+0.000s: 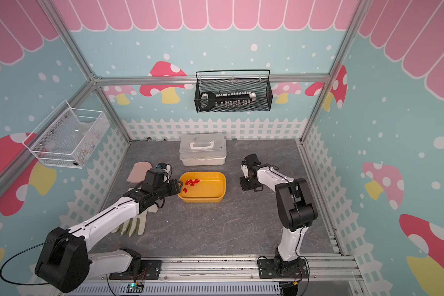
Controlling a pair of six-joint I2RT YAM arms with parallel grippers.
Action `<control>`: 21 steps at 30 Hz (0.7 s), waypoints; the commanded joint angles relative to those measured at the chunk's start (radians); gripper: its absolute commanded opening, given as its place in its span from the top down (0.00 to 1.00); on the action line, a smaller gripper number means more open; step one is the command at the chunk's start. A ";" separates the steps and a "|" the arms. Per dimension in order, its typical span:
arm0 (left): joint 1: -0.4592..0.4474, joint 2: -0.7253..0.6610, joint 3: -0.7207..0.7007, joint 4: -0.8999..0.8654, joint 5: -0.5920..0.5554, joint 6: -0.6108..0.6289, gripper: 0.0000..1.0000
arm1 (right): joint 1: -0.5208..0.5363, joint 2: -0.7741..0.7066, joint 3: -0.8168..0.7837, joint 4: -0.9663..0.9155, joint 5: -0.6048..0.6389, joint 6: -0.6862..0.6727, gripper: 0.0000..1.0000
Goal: Take the screw protection sleeves out of the storage box
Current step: Place the screw protection sleeve at the center of the board.
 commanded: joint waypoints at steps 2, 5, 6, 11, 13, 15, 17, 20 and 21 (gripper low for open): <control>-0.007 0.011 0.035 -0.010 -0.013 -0.002 0.53 | -0.004 0.039 -0.006 0.014 -0.014 -0.006 0.83; -0.007 0.015 0.038 -0.009 -0.013 -0.002 0.53 | -0.005 0.059 -0.003 0.024 -0.017 -0.003 0.83; -0.008 0.015 0.038 -0.011 -0.014 -0.002 0.53 | -0.004 0.062 -0.001 0.024 -0.018 -0.003 0.83; -0.011 0.014 0.040 -0.012 -0.013 0.000 0.53 | -0.005 0.094 0.006 0.026 -0.018 -0.005 0.81; -0.012 0.015 0.041 -0.014 -0.014 -0.001 0.53 | -0.005 0.091 0.006 0.025 -0.017 -0.006 0.78; -0.012 0.014 0.040 -0.017 -0.013 0.000 0.53 | -0.004 0.085 0.008 0.021 -0.018 -0.007 0.75; -0.012 0.012 0.043 -0.018 -0.013 0.000 0.53 | -0.004 0.077 0.009 0.012 -0.019 -0.009 0.71; -0.014 0.011 0.044 -0.019 -0.013 -0.002 0.53 | -0.004 0.020 0.017 -0.011 -0.023 -0.018 0.67; -0.014 0.012 0.044 -0.019 -0.013 -0.002 0.53 | -0.005 0.013 0.021 -0.022 -0.022 -0.022 0.66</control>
